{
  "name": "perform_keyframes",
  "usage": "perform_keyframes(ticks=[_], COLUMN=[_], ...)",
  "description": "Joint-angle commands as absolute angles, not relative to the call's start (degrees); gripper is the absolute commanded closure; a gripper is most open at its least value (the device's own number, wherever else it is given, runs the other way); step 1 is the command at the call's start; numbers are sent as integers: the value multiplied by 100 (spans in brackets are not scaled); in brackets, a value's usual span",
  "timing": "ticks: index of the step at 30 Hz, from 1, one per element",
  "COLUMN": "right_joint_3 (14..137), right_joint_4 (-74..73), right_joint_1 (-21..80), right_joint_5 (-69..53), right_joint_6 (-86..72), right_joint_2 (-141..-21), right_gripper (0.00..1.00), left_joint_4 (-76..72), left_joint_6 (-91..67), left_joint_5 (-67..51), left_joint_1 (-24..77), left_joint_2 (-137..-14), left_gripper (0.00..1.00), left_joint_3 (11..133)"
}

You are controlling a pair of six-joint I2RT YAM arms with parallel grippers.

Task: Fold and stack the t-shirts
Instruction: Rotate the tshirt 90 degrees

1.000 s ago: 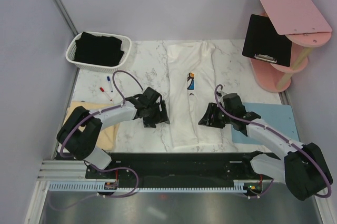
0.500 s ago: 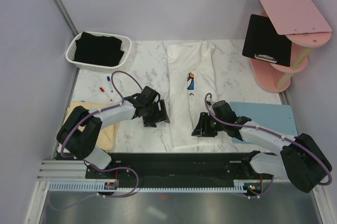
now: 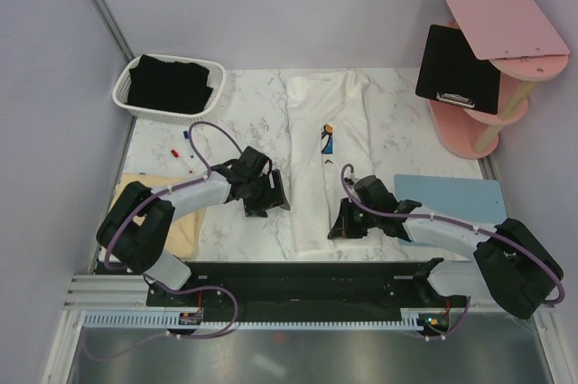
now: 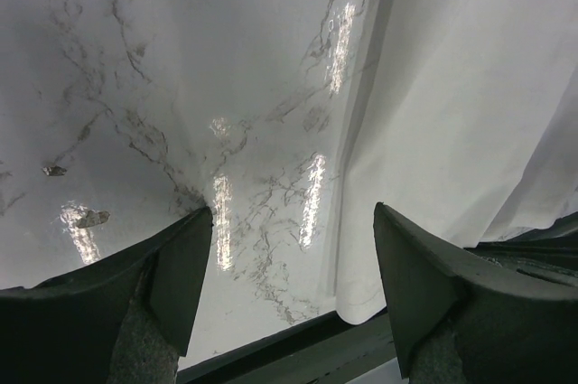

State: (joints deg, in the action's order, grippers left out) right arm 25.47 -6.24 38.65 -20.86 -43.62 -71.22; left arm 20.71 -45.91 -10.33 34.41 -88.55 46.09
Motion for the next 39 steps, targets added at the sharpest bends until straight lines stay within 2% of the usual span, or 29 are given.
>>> perform_keyframes(ticks=[1,10,16,30,31,33,34,36,37,39], right_joint_3=[2944,3322,3016,2390,2408,2496,2531,2654,2698,2777], right_joint_4=[-562,-1502,-2276,-2224,-2250,-2302,-2398,-2539,-2740,-2961], right_joint_1=[4051,4210,4219,4210,4210,4219,4210,4219,4219,4227], right_joint_5=[-1907,-1285,-844,-492,-449,-317,-238,-36,182,586], right_joint_6=[-4298,-4526,-4702,-4747,-4720,-4693,-4685,-4693,-4685,-4693], right_joint_2=[-6961,-6022,-5432,-5687,-5617,-5424,-5153,-4688,-4545,-4212], right_gripper=[100,100,100,98,85,66,48,34,22,13], left_joint_4=[2101,2101,2118,2083,2083,2048,2039,1917,1864,1785], left_joint_6=[-4298,-4254,-4236,-4228,-4228,-4280,-4306,-4420,-4464,-4596], left_joint_5=[-835,-817,-817,-1019,-1002,-1011,-1002,-1002,-1002,-967], left_joint_1=[3375,3357,3357,3445,3480,3585,3629,3822,3910,4226], left_joint_2=[-8859,-8947,-8991,-8974,-8965,-8956,-8973,-9035,-9079,-9184], left_gripper=[21,21,21,22,22,21,21,21,21,21], left_joint_3=[4421,4421,4412,4359,4359,4324,4307,4280,4280,4324])
